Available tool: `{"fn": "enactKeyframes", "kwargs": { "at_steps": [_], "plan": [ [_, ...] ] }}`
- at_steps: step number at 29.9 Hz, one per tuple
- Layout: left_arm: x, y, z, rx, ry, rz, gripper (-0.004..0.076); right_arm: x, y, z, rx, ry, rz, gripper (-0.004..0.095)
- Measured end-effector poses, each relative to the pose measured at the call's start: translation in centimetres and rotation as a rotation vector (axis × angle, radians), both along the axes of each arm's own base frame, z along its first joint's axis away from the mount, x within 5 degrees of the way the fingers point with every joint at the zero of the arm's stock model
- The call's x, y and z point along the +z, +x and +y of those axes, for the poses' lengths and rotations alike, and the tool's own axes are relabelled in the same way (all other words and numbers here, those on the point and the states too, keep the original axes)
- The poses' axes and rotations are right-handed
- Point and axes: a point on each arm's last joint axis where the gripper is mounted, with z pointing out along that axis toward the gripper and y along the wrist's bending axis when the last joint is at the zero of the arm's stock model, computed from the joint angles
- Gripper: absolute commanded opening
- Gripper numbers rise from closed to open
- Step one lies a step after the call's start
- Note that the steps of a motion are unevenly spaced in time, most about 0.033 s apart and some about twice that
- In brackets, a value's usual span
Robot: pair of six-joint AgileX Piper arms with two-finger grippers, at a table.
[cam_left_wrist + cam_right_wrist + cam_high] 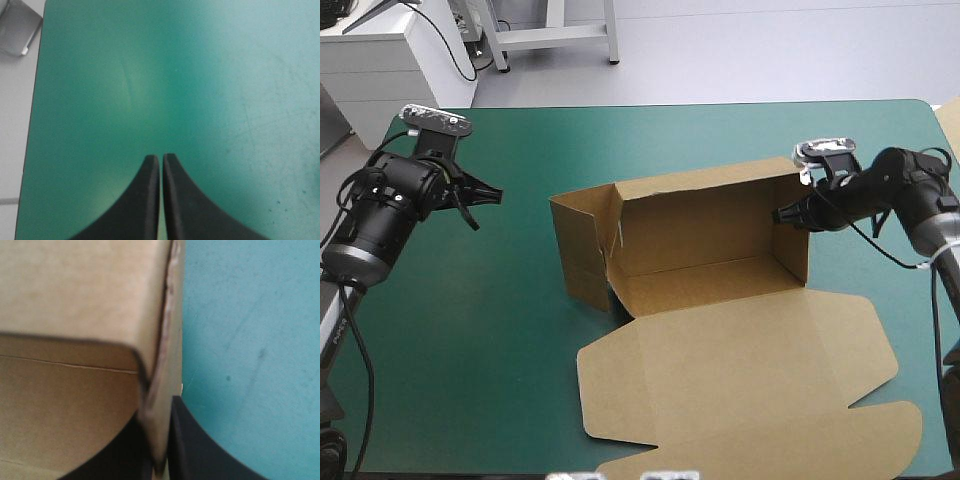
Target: Fold the box
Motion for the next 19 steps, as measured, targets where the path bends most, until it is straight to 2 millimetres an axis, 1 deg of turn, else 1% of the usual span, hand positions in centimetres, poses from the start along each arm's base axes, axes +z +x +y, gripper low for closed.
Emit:
{"fn": "enactKeyframes", "kwargs": {
  "at_steps": [3,5,9,10,13,14,16,19],
  "plan": [
    [-0.3,-0.1,1.0,0.016,-0.026,0.044,0.0003,0.0,1.8,0.8,0.006,-0.015,0.012,-0.0009],
    [-0.4,-0.2,1.2,0.013,-0.031,0.064,0.0003,-0.3,3.5,1.4,0.001,-0.014,0.006,-0.0009],
    [-0.6,-0.3,1.2,0.008,-0.039,0.085,0.0003,-1.5,6.9,2.2,-0.013,-0.003,-0.004,-0.0010],
    [-0.6,-0.4,1.1,0.006,-0.042,0.088,0.0003,-2.1,7.8,2.4,-0.013,-0.002,0.004,-0.0009],
    [-0.6,-0.4,1.1,0.000,-0.040,0.098,0.0003,-2.9,9.5,2.7,-0.010,-0.001,0.011,-0.0006],
    [-0.7,-0.4,1.1,-0.004,-0.040,0.102,0.0003,-3.1,9.8,2.7,-0.009,-0.001,0.015,0.0011],
    [-0.7,-0.5,1.1,-0.008,-0.039,0.105,0.0001,-3.3,10.3,3.0,0.007,-0.005,0.020,0.0079],
    [-0.7,-0.5,1.1,-0.012,-0.037,0.108,0.0001,-2.7,10.3,3.5,0.040,-0.034,0.029,0.0268]
  ]
}}
